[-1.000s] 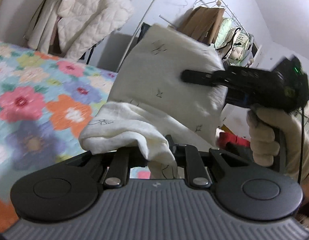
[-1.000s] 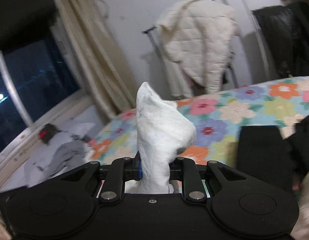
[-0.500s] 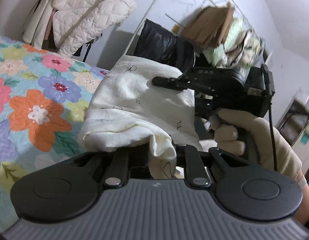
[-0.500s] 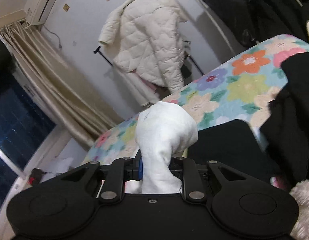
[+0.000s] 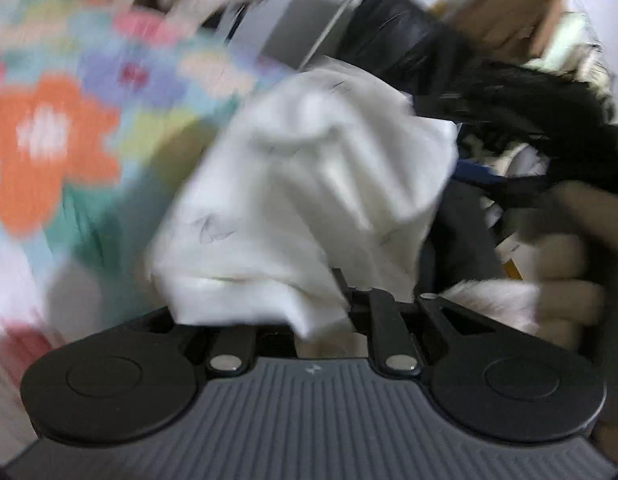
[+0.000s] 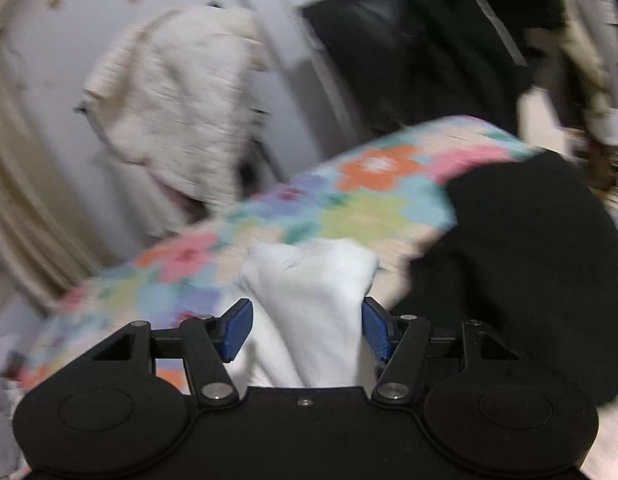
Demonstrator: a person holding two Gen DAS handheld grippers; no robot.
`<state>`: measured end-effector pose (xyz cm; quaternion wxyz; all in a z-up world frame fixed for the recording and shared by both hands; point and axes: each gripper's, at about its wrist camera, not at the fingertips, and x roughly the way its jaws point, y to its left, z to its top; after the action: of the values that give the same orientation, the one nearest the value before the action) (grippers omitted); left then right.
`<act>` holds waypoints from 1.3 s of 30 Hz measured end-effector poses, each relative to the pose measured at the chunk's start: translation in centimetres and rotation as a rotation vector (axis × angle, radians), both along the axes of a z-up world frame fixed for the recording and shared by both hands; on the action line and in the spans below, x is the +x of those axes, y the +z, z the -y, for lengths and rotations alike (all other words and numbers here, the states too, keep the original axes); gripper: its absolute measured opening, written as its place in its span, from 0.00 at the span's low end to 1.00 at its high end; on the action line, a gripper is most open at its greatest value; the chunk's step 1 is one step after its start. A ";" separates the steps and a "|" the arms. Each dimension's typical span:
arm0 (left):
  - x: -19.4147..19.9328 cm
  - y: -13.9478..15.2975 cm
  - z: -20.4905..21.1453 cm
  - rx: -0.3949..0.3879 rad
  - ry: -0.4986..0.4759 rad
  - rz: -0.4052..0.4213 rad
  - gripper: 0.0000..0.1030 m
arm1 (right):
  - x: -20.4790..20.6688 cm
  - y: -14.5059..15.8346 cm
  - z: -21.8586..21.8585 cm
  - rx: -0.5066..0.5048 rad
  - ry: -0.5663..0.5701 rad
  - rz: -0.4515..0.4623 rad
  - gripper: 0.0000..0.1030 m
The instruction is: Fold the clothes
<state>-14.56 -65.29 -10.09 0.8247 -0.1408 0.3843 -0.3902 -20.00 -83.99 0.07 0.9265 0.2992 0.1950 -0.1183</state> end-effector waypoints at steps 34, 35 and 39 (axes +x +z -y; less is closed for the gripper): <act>-1.5 2.2 -4.3 0.040 -0.090 0.203 0.03 | -4.8 -5.3 -7.0 -0.259 -0.141 -0.224 0.11; -2.0 1.9 -3.8 0.065 -0.087 0.205 0.04 | -4.2 -5.9 -7.0 -0.285 -0.143 -0.283 0.11; -3.6 2.5 -2.3 0.215 -0.065 0.333 0.09 | -4.4 -6.0 -7.4 -0.294 -0.150 -0.339 0.22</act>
<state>-18.19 -63.03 -7.61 0.8741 0.0271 0.2863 -0.3914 -24.36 -76.63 -5.91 0.9028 0.1508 0.3057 -0.2622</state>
